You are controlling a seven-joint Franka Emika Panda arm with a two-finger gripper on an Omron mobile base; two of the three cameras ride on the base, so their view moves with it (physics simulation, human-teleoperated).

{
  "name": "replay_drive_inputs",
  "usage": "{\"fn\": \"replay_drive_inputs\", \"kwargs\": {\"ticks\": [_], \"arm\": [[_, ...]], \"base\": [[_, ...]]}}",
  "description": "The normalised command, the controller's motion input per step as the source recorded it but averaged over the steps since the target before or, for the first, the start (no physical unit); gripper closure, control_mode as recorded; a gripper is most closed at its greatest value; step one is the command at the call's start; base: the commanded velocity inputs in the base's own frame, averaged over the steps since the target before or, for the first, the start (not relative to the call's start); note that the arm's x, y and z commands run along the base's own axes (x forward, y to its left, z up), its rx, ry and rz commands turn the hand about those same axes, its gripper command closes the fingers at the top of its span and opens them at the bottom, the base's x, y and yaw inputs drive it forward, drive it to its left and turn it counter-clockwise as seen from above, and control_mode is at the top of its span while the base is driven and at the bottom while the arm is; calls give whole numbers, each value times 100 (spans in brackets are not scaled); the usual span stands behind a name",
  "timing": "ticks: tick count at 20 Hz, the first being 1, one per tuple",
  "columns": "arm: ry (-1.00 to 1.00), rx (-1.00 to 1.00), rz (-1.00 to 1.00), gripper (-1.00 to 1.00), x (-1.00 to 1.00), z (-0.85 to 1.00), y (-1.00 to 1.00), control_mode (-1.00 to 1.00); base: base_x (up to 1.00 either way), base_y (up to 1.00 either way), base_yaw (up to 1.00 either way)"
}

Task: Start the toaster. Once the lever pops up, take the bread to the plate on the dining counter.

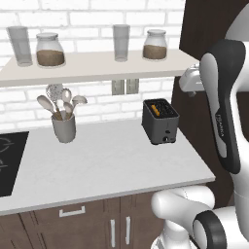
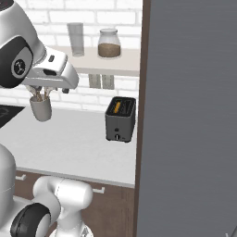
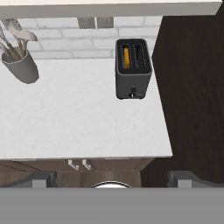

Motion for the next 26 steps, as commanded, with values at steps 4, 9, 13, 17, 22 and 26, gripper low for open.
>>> {"fn": "replay_drive_inputs", "kwargs": {"ticks": [4, 9, 13, 17, 22, 26], "arm": [[0, 0, 0, -100, 0, 0, 0, -100], [0, 0, 0, -100, 0, 0, 0, -100], [0, 0, 0, -100, 0, 0, 0, -100], [0, 0, 0, -100, 0, 0, 0, -100], [0, 0, 0, -100, 0, 0, 0, -100], [0, 0, 0, -100, 0, 0, 0, -100]], "base": [[0, 0, 0], [0, 0, 0], [0, 0, 0], [0, 0, 0], [0, 0, 0], [0, 0, 0]]}}
